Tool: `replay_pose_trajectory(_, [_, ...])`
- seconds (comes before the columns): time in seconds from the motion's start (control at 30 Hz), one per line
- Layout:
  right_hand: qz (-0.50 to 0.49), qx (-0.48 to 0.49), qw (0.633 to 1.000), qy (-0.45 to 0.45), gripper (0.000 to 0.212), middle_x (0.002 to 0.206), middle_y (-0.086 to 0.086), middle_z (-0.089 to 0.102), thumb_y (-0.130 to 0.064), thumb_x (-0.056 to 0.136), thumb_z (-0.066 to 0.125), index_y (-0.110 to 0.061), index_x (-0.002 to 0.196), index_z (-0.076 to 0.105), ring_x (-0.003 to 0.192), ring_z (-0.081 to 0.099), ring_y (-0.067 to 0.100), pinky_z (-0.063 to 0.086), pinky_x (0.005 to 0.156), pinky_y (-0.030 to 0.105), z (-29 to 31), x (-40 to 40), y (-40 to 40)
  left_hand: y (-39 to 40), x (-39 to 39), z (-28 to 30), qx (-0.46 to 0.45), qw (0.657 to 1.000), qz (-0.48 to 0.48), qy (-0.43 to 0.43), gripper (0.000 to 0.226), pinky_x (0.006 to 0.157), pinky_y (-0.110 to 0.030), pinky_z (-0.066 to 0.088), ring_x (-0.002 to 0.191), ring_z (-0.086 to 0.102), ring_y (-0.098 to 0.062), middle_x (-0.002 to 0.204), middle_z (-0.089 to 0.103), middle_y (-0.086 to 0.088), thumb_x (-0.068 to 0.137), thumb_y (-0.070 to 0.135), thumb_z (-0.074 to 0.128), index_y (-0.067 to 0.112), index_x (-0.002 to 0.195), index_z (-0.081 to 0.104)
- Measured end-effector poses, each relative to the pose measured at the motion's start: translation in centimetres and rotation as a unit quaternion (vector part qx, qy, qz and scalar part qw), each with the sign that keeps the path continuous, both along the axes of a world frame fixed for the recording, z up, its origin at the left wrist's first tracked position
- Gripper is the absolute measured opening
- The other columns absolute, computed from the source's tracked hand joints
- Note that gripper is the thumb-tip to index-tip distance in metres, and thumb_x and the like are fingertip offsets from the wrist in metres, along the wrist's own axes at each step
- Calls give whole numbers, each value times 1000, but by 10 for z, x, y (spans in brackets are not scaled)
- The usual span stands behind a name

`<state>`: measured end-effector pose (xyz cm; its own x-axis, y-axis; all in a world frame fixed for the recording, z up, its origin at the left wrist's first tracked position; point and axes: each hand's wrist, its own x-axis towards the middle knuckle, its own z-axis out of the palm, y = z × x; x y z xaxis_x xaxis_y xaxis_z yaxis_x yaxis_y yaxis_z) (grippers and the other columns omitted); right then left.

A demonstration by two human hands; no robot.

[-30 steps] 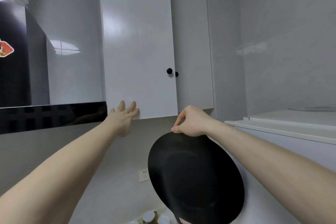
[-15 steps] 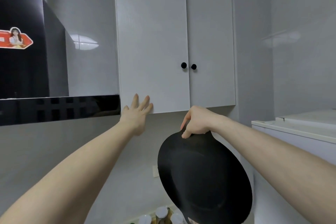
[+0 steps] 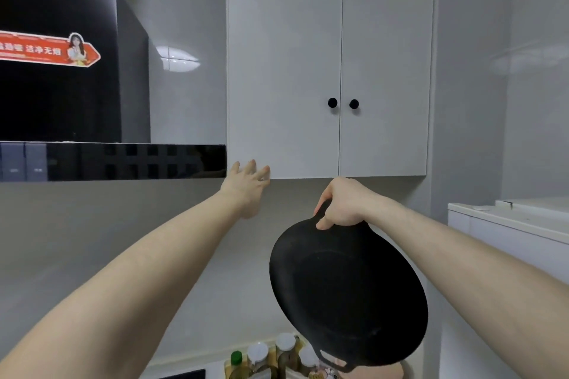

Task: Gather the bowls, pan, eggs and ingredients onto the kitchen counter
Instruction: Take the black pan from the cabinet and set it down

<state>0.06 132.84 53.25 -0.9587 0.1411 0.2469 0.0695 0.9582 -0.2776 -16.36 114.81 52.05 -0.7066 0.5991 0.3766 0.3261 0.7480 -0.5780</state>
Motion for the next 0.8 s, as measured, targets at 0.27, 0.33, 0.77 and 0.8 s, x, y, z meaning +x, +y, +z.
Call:
replay_pose_trajectory(0.27, [70, 0, 997, 12, 19, 79, -9, 67, -22, 80, 83, -25, 99, 80, 79, 62, 8, 50, 68, 24, -2, -9, -31, -84, 57, -63, 159, 981, -54, -93, 60, 116, -32, 24, 146, 29, -18, 157, 39, 8, 85, 13, 50, 27, 143, 50])
replay_pose_trajectory(0.33, [108, 8, 994, 21, 17, 78, -9, 66, -23, 81, 83, -26, 97, 80, 77, 60, 6, 47, 62, 21, -6, -13, -53, -120, 70, -89, 195, 972, -20, -129, 58, 109, -31, 33, 139, 39, -18, 153, 44, 10, 83, 12, 47, 29, 138, 53])
replay_pose_trajectory(0.77, [393, -19, 914, 97, 18, 56, -33, 57, -31, 80, 83, -27, 79, 66, 55, 56, -4, 42, 60, 23, -80, 1, -238, -376, 172, -202, 491, 802, 204, -273, 32, 98, -24, 43, 117, 60, -16, 129, 65, 6, 99, 24, 50, 21, 128, 65])
replay_pose_trajectory(0.8, [412, -20, 904, 110, 21, 59, -33, 57, -32, 80, 84, -27, 77, 63, 58, 56, -3, 42, 61, 23, -86, 5, -249, -389, 179, -206, 511, 786, 210, -277, 31, 94, -24, 44, 115, 62, -17, 127, 67, 3, 100, 25, 50, 18, 126, 66])
